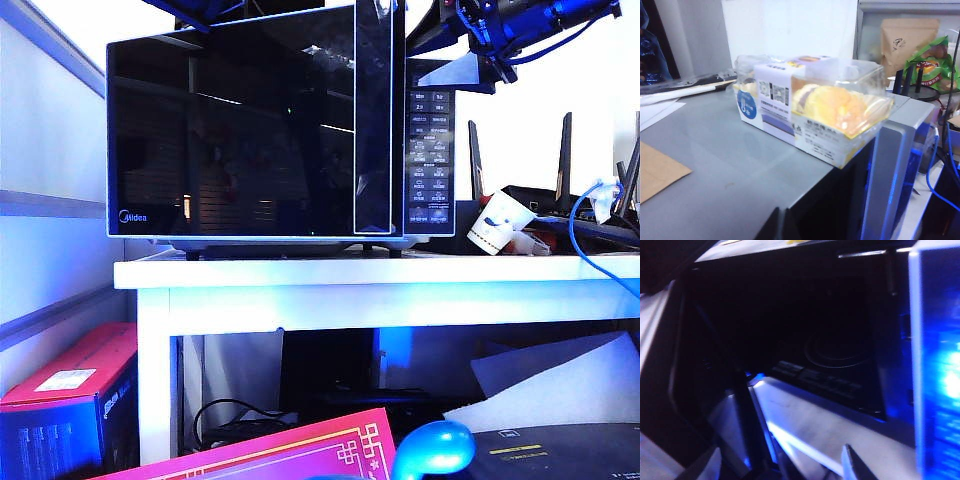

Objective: Open the microwave door, place the box of snacks from the top of the microwave inside, then close the microwave door.

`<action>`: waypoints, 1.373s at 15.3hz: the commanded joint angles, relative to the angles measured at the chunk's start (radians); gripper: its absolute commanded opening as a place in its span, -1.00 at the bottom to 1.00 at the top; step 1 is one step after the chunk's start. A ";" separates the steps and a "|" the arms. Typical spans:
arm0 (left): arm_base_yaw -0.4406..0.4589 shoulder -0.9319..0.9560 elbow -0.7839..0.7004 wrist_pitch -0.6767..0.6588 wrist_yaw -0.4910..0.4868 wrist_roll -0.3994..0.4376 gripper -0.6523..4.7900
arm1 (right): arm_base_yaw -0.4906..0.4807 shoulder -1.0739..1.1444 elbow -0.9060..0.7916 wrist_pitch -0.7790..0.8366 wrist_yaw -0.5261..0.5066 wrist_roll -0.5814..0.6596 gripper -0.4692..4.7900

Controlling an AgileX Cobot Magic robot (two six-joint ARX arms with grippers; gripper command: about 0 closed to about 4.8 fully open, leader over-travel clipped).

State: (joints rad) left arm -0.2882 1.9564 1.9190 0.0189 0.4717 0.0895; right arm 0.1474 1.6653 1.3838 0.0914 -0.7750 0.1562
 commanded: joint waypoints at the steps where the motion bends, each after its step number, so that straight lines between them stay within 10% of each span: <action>1: -0.004 0.001 -0.002 -0.039 0.005 -0.024 -0.78 | 0.003 -0.006 0.004 0.010 -0.138 -0.003 0.39; 21: -0.004 -0.277 -0.002 -0.381 -0.119 0.061 -0.78 | 0.235 -0.014 0.005 -0.034 -0.390 0.035 0.39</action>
State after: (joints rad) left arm -0.2905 1.6966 1.9148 -0.3344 0.3584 0.1219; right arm 0.3695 1.6600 1.3842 0.0456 -1.1553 0.1898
